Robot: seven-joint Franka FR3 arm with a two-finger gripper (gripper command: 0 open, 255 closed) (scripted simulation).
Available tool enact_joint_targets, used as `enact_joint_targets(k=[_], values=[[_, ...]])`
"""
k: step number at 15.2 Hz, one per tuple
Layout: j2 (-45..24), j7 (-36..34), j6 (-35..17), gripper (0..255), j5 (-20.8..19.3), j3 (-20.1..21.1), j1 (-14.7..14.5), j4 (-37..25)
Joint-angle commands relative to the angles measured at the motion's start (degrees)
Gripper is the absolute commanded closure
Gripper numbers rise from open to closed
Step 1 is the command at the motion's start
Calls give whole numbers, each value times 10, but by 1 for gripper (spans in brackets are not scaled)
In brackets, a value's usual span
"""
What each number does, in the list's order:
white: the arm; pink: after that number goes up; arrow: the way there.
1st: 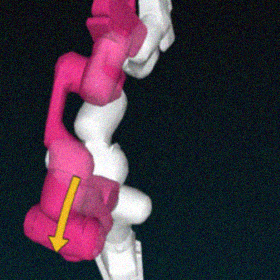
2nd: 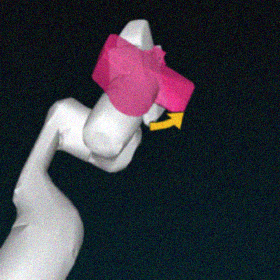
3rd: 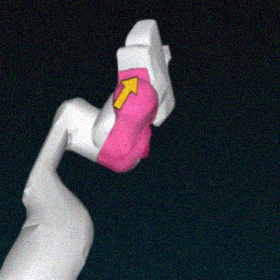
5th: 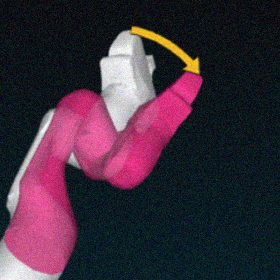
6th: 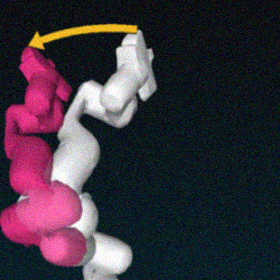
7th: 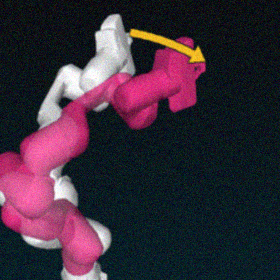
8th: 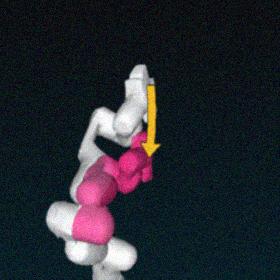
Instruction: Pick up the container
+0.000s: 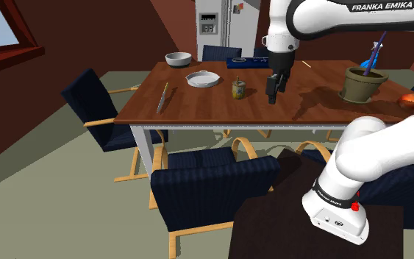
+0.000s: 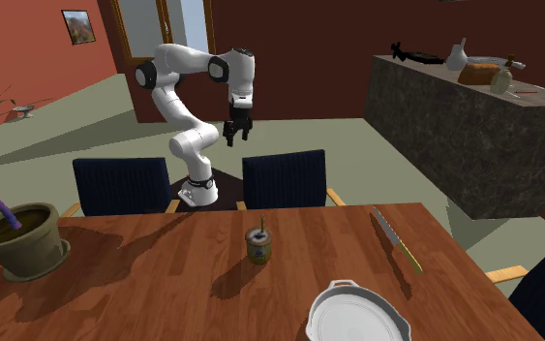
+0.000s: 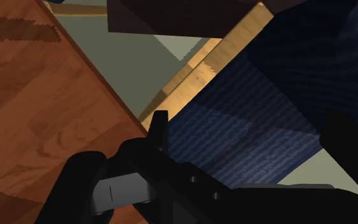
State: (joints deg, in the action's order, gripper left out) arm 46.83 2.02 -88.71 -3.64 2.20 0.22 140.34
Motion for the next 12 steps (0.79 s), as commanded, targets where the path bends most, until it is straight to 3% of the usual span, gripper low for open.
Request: enact_joint_targets(k=[1, 12], values=[[0, 0, 0, 0, 0, 0, 0, 0], [-194, 118, -135, 0, -43, -99, 25, -87]])
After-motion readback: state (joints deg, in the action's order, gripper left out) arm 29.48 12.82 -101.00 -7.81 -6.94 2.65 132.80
